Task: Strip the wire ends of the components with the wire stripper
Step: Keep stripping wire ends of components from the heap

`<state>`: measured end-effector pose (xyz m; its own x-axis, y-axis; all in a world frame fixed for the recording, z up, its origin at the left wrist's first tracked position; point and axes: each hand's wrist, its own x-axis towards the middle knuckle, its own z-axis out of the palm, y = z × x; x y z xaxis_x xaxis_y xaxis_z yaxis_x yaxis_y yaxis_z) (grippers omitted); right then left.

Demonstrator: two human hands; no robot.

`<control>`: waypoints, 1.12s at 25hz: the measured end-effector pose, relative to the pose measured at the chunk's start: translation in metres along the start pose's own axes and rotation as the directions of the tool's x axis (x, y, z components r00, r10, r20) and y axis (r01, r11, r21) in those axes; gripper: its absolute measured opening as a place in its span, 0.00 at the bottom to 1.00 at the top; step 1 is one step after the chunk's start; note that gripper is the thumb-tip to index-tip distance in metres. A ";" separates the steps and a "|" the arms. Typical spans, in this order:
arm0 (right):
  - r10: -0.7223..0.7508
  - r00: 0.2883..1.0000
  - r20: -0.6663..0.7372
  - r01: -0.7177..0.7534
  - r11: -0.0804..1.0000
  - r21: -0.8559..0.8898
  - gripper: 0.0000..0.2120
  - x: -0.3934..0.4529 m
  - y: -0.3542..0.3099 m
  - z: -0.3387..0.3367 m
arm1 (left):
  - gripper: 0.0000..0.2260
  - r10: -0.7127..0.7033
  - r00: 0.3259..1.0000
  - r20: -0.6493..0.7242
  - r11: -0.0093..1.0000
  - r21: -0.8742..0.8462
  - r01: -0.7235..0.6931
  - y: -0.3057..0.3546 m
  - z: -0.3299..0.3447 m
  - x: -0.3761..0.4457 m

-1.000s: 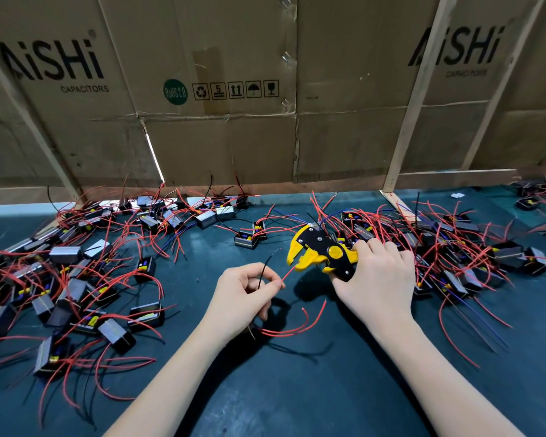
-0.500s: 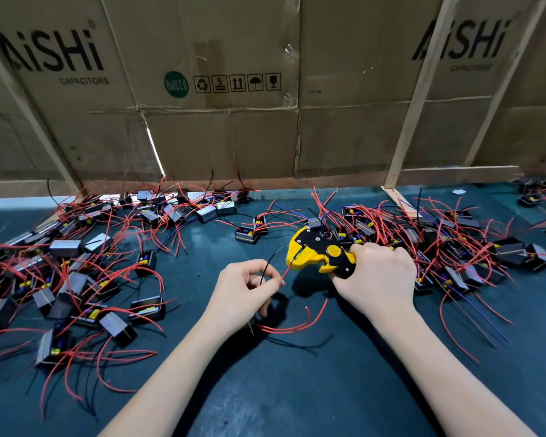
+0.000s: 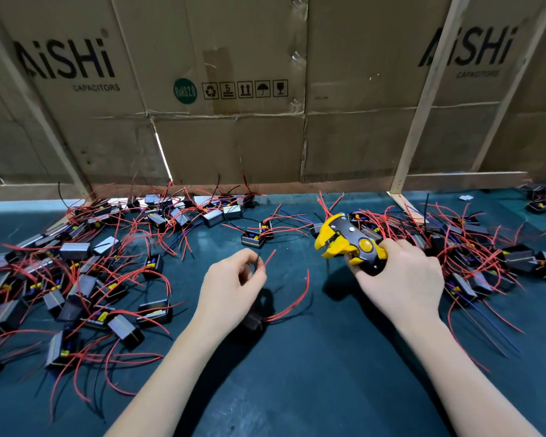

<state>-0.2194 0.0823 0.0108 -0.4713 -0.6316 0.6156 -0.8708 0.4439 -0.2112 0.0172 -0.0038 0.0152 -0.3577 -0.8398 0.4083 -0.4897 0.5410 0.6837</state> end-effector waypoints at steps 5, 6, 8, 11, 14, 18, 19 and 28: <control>0.097 0.993 -0.063 -0.087 0.985 0.146 0.21 0.003 0.003 -0.006 | 0.31 0.088 0.985 0.149 0.919 -0.393 -0.023 0.012 0.005 -0.007; 0.119 0.990 -0.069 -0.106 0.979 0.174 0.21 0.003 0.002 -0.007 | 0.37 0.102 0.988 0.115 0.939 -0.339 -0.057 0.009 0.004 -0.004; 0.152 0.984 -0.096 -0.128 0.967 0.222 0.20 0.003 0.001 -0.012 | 0.39 0.078 0.995 -0.070 0.978 -0.186 -0.090 -0.003 -0.007 0.005; 0.165 0.977 -0.136 -0.093 0.901 0.423 0.19 0.005 -0.002 -0.019 | 0.30 0.025 0.925 -0.378 0.965 0.250 0.076 -0.030 -0.040 0.018; 0.063 0.998 0.002 -0.037 0.573 0.819 0.22 0.005 -0.007 -0.026 | 0.23 -0.188 0.880 -0.437 0.788 0.468 0.401 -0.059 -0.065 0.021; -0.546 0.714 0.439 -0.572 -0.091 0.815 0.28 -0.003 -0.025 -0.033 | 0.17 -0.400 0.848 -0.347 0.631 0.567 0.529 -0.076 -0.074 0.020; -0.633 0.580 0.513 -0.707 -0.079 0.702 0.28 -0.006 -0.028 -0.031 | 0.17 -0.418 0.843 -0.337 0.599 0.596 0.535 -0.078 -0.074 0.020; 0.070 0.783 0.618 -0.621 0.123 0.774 0.23 0.005 -0.015 -0.007 | 0.12 -0.002 0.972 -0.234 0.884 0.455 0.111 -0.055 -0.054 0.019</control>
<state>-0.2075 0.0765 0.0221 -0.5165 -0.8563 -0.0015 0.0772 -0.0449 -0.9960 0.0801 -0.0519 0.0181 -0.1611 -0.8279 0.5372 -0.8339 0.4053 0.3747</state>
